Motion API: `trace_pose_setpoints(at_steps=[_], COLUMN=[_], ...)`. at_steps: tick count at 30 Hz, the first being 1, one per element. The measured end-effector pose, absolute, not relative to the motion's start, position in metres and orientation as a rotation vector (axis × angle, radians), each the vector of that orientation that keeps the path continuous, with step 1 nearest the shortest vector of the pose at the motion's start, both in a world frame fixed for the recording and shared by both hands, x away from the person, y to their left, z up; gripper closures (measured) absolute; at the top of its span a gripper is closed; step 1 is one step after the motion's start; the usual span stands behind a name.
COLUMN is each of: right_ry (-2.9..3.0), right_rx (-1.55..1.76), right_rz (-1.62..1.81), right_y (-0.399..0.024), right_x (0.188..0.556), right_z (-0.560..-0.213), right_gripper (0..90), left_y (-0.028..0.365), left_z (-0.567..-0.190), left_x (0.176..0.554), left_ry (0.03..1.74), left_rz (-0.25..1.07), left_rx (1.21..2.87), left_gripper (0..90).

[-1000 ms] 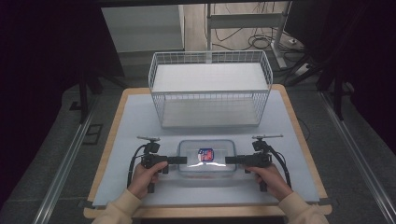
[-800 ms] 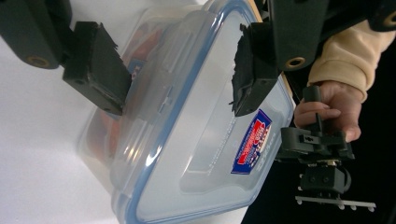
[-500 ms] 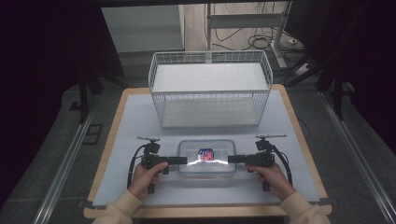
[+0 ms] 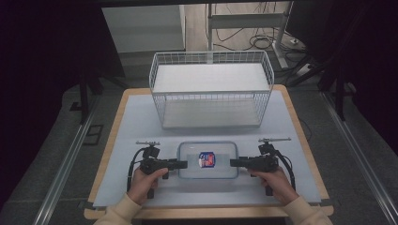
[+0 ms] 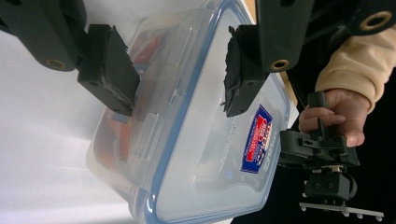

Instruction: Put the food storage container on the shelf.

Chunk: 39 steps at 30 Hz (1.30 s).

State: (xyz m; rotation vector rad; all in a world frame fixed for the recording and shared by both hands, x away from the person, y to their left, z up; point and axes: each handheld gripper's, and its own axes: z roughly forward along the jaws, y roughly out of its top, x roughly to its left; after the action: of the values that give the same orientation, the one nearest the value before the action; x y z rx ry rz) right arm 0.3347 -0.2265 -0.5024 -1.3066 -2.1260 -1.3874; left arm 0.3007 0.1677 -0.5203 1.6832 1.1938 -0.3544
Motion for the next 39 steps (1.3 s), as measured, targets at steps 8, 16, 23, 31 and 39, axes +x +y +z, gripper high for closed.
trace_pose_setpoints(at_steps=[8, 16, 23, 31, 39], right_ry=[-2.148, -2.158, -2.165, -2.164, -2.174], right_rx=[-1.298, -1.293, -1.294, -1.298, -1.291], right_rz=[-1.433, -1.463, -1.49, -1.513, -1.54], right_y=[-0.228, -0.228, -0.228, -0.229, -0.23], right_x=[0.324, 0.318, 0.312, 0.31, 0.311], right_z=[-0.5, -0.498, -0.497, -0.496, -0.492], right_gripper=[49.4, 51.6, 52.4, 52.7, 52.6], left_y=[0.168, 0.167, 0.165, 0.162, 0.161], left_z=[-0.518, -0.516, -0.512, -0.508, -0.502], left_x=[0.289, 0.278, 0.271, 0.269, 0.269], left_ry=[1.173, 1.156, 1.136, 1.118, 1.106], left_rz=[-0.305, -0.257, -0.201, -0.155, -0.133], left_rx=[1.683, 1.687, 1.718, 1.729, 1.723], left_gripper=[43.5, 45.9, 47.8, 48.6, 48.7])
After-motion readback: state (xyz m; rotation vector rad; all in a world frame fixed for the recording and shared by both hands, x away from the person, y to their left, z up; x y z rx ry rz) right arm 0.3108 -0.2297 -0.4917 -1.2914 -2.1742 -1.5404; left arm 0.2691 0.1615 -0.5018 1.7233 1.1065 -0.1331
